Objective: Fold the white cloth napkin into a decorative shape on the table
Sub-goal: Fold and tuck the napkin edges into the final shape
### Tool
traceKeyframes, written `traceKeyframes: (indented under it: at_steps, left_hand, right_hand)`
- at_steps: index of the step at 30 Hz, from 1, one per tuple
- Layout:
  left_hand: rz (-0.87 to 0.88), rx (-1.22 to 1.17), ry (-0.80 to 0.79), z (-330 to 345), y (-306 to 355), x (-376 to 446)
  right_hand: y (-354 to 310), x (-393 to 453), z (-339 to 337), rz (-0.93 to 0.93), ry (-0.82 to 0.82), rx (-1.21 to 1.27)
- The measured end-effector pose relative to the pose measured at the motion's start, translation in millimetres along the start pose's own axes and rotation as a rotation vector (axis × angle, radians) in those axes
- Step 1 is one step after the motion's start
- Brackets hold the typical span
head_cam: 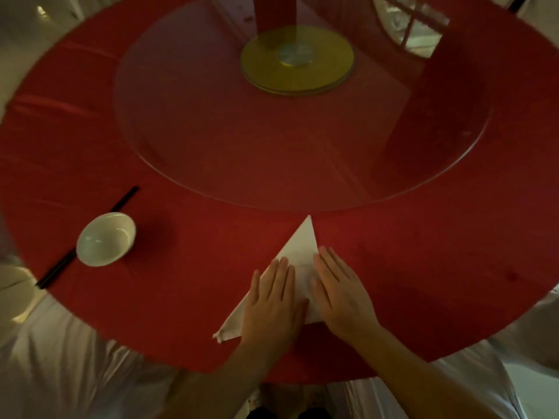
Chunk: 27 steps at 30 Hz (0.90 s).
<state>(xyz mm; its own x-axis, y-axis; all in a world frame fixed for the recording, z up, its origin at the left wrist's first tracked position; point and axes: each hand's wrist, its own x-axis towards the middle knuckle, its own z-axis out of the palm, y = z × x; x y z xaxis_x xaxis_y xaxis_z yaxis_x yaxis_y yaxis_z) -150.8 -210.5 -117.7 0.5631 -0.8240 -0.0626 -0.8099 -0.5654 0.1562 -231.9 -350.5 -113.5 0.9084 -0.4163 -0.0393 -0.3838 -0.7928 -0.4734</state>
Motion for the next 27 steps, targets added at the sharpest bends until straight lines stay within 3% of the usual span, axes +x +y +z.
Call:
traceKeyframes:
  at_steps: [7,13,18,23,27]
  left_hand:
    - [-0.365,-0.011,-0.087,15.2,-15.9,-52.0]
    - [-0.352,-0.038,-0.114,30.0,-29.0,-64.2]
    - [-0.35,-0.035,-0.133,28.9,-27.6,-63.7]
    - [-0.377,-0.011,-0.155,10.7,-20.3,-60.7]
    - [-0.303,-0.038,-0.094,-10.6,8.9,-53.8]
  right_hand:
    - [-9.3,70.7,29.0,-0.01,-0.137,-0.29]
    - [-4.4,72.2,39.7,0.021,-0.054,-0.375]
    - [-5.6,73.8,37.6,0.03,-0.106,-0.398]
    - [-0.8,75.9,23.6,0.009,-0.185,-0.16]
    - [-1.1,71.1,4.2,0.198,-0.002,0.076]
